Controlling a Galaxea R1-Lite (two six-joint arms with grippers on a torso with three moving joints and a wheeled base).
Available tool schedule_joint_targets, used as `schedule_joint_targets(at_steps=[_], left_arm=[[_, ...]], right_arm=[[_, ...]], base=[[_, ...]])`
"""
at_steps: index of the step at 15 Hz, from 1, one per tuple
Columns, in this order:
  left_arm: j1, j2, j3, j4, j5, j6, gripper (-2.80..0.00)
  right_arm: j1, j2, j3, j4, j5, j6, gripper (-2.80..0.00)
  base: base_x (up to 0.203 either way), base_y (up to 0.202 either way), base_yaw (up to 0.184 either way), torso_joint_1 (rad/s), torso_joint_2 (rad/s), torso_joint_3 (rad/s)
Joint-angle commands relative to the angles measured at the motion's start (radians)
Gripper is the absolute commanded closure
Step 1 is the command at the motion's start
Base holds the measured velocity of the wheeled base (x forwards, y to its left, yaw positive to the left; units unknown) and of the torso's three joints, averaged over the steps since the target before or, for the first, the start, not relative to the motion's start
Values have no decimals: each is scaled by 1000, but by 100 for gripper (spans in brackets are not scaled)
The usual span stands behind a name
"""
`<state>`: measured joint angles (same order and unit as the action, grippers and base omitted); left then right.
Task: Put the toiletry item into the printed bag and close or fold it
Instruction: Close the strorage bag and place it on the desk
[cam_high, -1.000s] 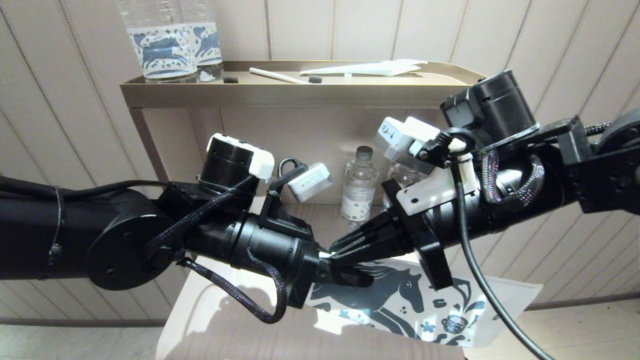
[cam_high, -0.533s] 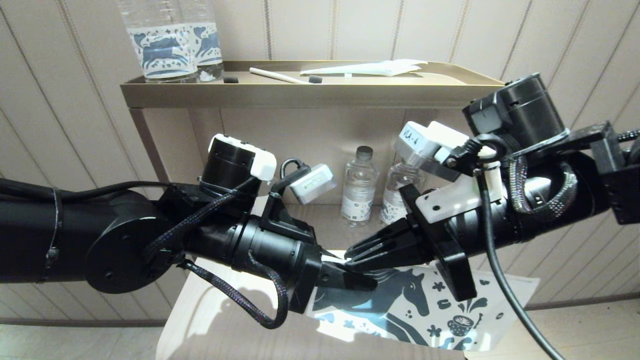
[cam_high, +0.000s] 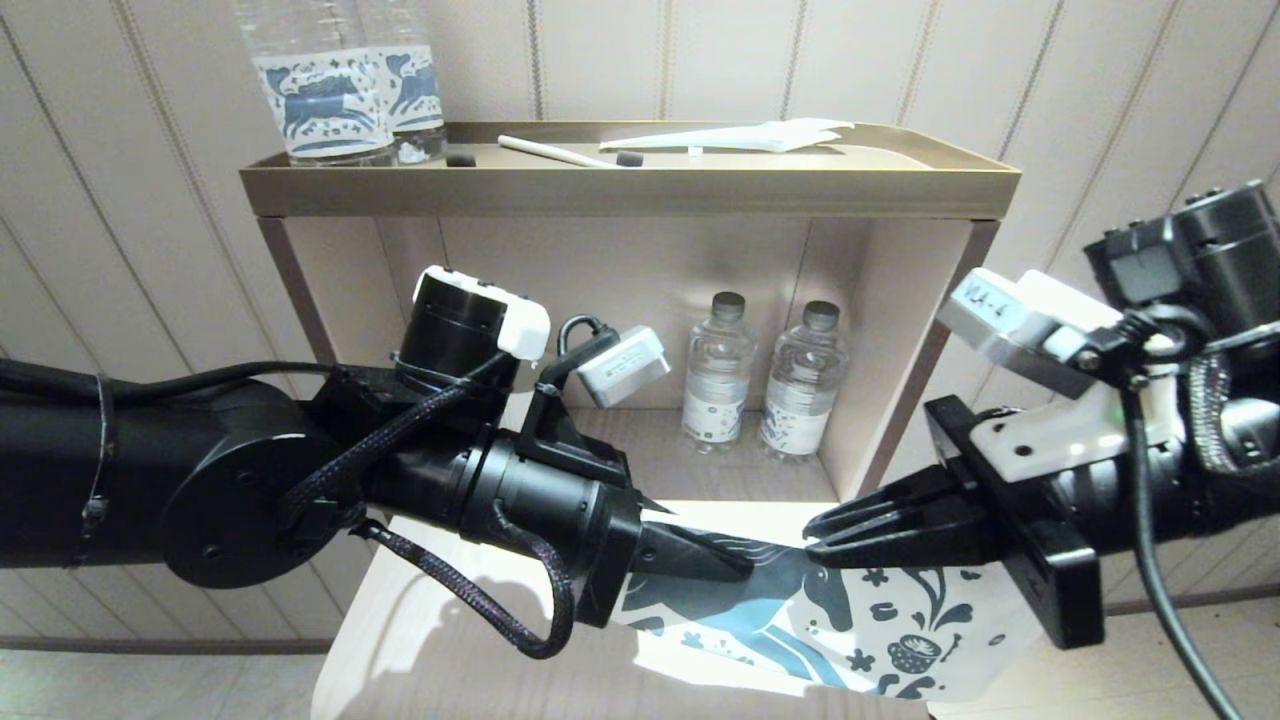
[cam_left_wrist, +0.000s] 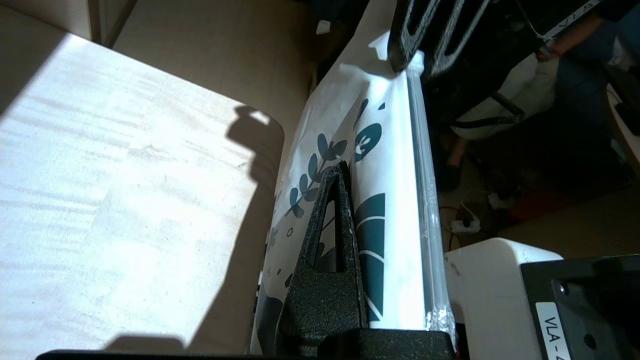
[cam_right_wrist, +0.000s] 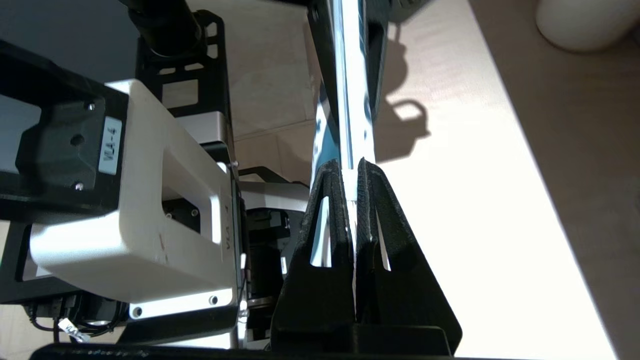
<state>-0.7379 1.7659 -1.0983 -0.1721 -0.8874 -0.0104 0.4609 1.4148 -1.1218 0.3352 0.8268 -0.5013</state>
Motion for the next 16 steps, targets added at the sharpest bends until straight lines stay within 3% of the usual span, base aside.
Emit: schedule_joint_targets(at_steps=[1, 5, 16], left_arm=[[-1, -3, 2, -1, -5, 0, 0], [0, -5, 0, 0, -7, 0, 0], [2, 3, -8, -1, 8, -2, 0]], right_arm=[[-64, -100, 71, 4, 4, -4, 0], [-214, -264, 219, 8, 5, -5, 0], [-377, -425, 363, 9, 2, -3, 0]], base=[[0, 0, 0, 0, 0, 0], [0, 0, 0, 0, 0, 0], [0, 0, 0, 0, 0, 0]])
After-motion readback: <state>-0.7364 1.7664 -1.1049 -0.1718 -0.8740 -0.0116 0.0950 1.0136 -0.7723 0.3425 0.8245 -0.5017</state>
